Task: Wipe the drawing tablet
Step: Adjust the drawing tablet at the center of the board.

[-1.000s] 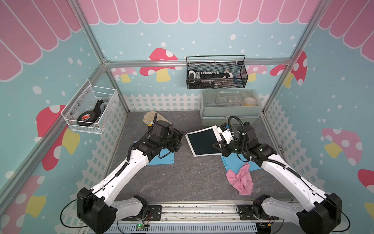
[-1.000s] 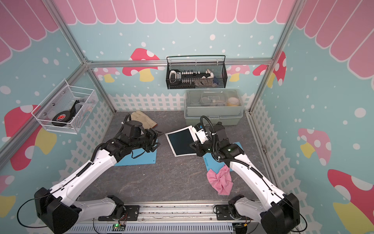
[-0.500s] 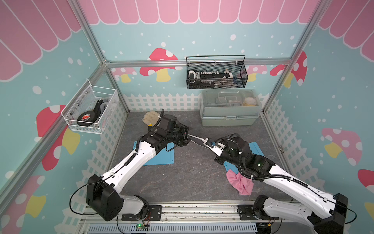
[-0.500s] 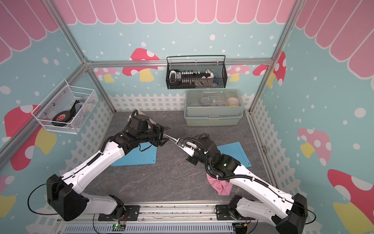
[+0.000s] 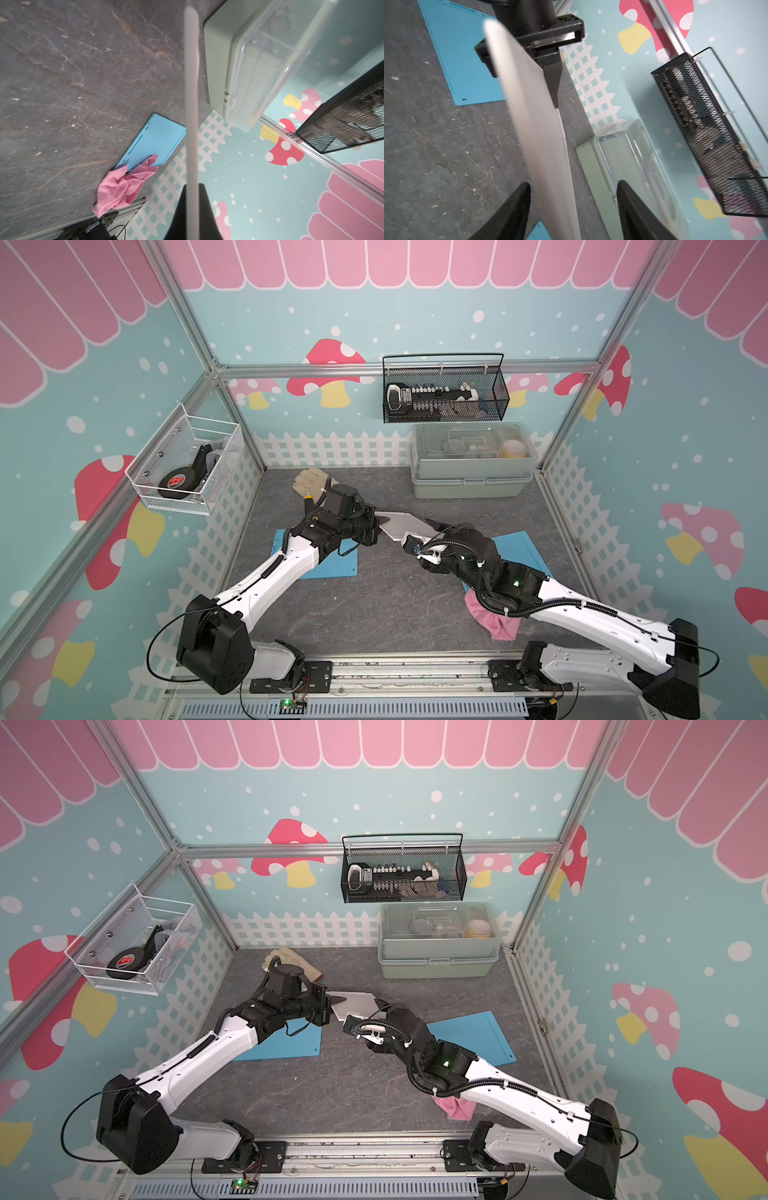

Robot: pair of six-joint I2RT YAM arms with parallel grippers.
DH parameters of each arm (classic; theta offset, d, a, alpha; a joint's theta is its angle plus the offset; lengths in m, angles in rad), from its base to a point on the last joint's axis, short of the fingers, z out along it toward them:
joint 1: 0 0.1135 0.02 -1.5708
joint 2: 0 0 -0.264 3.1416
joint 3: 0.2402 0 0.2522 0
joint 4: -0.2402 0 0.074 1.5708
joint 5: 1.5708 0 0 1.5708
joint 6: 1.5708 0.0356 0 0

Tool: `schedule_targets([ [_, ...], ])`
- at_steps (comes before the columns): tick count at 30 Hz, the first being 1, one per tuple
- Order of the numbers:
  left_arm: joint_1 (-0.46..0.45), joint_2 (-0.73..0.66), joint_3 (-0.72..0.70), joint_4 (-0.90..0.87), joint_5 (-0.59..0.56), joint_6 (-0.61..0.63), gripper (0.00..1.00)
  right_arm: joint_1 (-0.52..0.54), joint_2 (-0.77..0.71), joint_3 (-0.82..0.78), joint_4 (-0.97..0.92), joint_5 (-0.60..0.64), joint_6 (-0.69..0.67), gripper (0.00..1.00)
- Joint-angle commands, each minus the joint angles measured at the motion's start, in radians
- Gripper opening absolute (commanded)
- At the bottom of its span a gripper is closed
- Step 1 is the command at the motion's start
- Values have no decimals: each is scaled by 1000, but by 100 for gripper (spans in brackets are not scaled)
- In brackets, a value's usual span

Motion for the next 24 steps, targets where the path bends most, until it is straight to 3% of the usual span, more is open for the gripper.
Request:
schedule_targets([
  [1, 67, -16, 22, 153, 17, -14, 0, -4, -49, 109, 11, 140, 91, 82],
  [4, 110, -7, 52, 204, -6, 37, 0, -12, -34, 233, -132, 155, 340, 81],
  [7, 128, -5, 56, 304, -55, 82, 0, -23, -2, 327, -272, 169, 676, 83],
  [9, 128, -6, 24, 437, -99, 79, 0, -75, 2, 349, -314, 36, 952, 83],
  [12, 123, -11, -23, 605, -163, 93, 0, -149, 0, 282, -204, -195, 1341, 80],
  [15, 118, -6, -78, 761, -205, 117, 0, -161, -11, 129, 61, -287, 1636, 78],
  [19, 104, 13, -157, 934, -234, 98, 0, -161, -20, -52, 444, -241, 1869, 76],
  [24, 66, 27, -205, 1014, -259, 91, 0, -167, 79, -60, 631, -286, 1932, 73],
])
